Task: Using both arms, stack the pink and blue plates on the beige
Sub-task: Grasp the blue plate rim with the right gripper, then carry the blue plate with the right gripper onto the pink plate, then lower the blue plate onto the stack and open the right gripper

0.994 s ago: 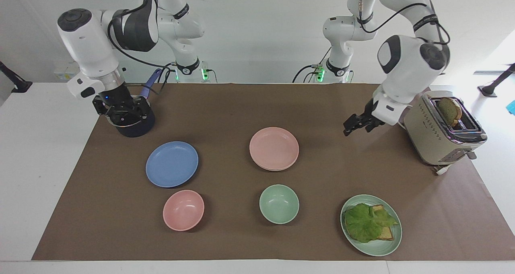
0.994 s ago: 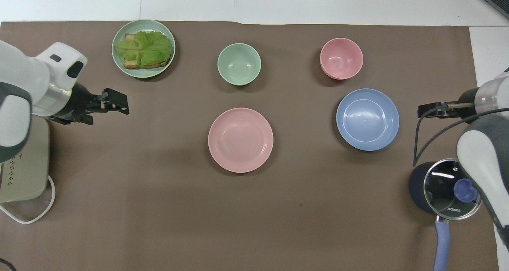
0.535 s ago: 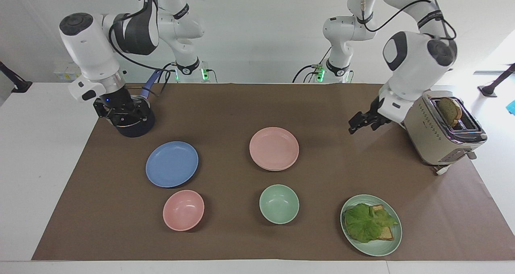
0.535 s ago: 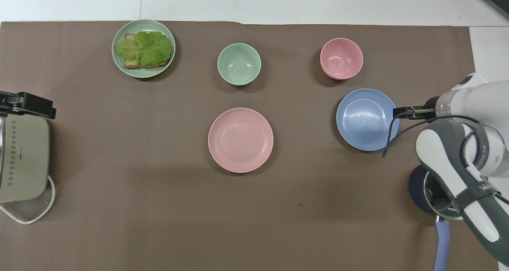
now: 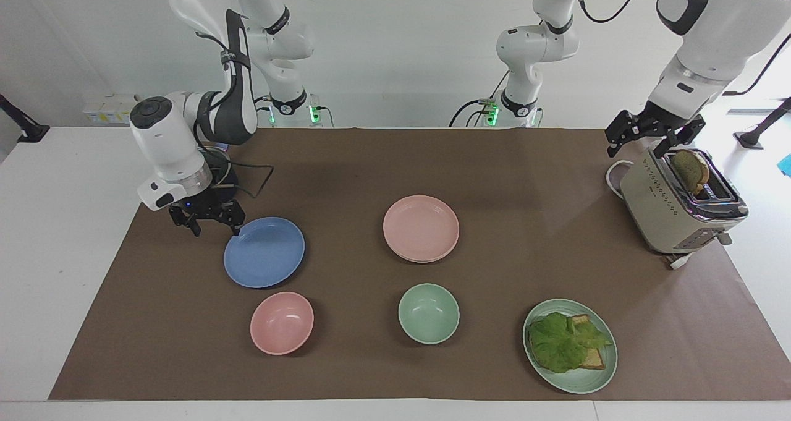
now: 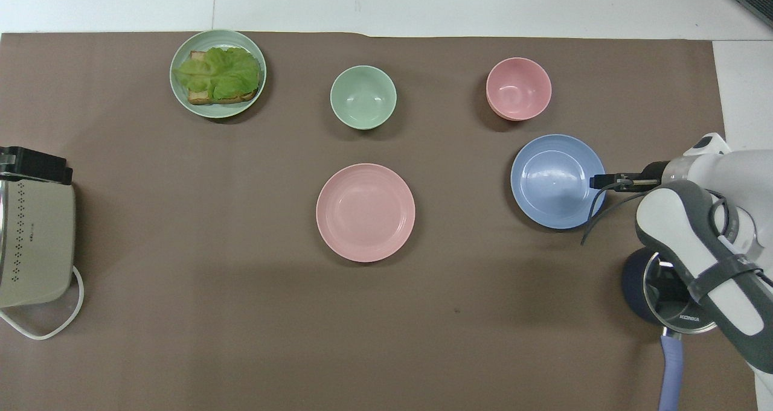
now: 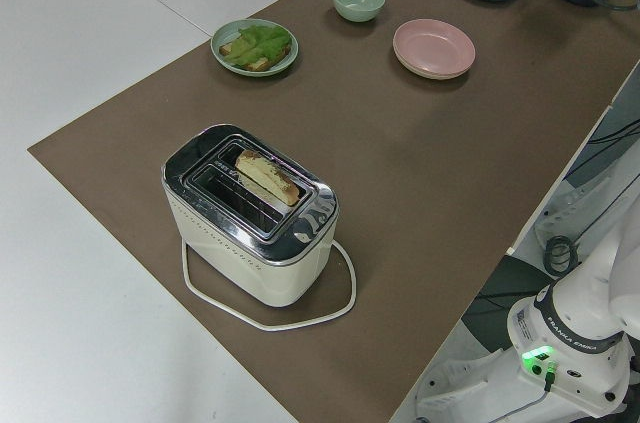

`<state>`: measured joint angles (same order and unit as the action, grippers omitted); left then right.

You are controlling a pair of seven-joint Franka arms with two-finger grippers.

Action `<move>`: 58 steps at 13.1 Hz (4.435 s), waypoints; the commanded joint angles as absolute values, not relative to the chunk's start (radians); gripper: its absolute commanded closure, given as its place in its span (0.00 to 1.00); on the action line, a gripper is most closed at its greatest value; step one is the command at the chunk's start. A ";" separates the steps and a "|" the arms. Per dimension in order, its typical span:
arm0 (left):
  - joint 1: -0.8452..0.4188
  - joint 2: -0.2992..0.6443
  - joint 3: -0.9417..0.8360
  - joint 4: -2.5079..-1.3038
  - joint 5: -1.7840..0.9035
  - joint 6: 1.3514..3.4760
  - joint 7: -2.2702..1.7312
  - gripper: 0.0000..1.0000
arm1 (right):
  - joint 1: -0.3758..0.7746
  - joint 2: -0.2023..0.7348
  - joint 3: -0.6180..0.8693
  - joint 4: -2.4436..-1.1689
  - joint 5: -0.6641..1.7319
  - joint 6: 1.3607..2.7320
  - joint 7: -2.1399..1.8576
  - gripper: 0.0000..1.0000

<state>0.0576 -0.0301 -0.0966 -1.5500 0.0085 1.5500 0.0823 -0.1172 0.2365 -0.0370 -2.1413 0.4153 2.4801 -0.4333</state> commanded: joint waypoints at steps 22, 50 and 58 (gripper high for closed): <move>0.060 -0.035 -0.100 -1.552 0.018 1.539 0.094 0.00 | -0.123 -0.014 -0.029 -2.137 0.518 2.077 -0.486 1.00; 0.060 -0.035 -0.100 -1.552 0.020 1.539 0.094 0.00 | 0.514 0.256 -0.025 -2.083 0.364 2.546 0.239 1.00; 0.060 -0.035 -0.100 -1.552 0.018 1.539 0.094 0.00 | 0.515 0.264 -0.018 -2.076 0.380 2.569 0.250 1.00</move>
